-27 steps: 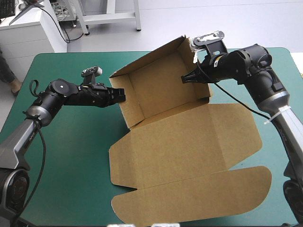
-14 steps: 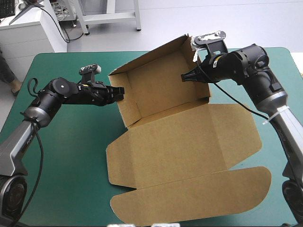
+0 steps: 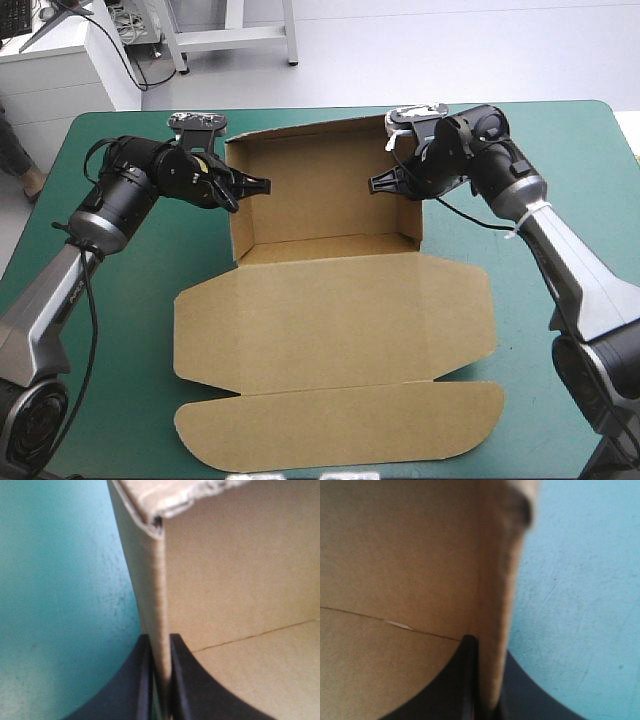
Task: Fold the box
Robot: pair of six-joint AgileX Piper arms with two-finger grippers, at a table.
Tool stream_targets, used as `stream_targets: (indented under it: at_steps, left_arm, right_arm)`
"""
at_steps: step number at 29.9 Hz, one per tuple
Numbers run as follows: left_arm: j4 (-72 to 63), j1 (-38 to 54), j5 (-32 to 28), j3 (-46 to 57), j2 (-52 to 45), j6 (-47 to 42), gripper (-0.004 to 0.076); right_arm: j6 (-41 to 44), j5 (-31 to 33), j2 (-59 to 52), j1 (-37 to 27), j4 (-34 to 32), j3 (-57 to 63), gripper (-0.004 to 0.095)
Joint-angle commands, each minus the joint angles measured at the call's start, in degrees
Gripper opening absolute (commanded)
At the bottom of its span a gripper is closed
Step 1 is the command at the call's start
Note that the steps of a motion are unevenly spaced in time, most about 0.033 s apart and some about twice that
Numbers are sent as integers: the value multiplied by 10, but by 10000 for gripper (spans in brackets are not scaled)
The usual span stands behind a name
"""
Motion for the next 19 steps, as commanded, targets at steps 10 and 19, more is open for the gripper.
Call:
stream_targets:
  at_steps: [10, 19]
  left_arm:
    - [-10, -13, 7, -55, 116, 0, -8]
    - [-6, -13, 7, -55, 178, 23, -8]
  right_arm:
    - [-32, -39, 91, -19, 86, -17, -13]
    - [-45, -79, 132, -19, 81, -17, -13]
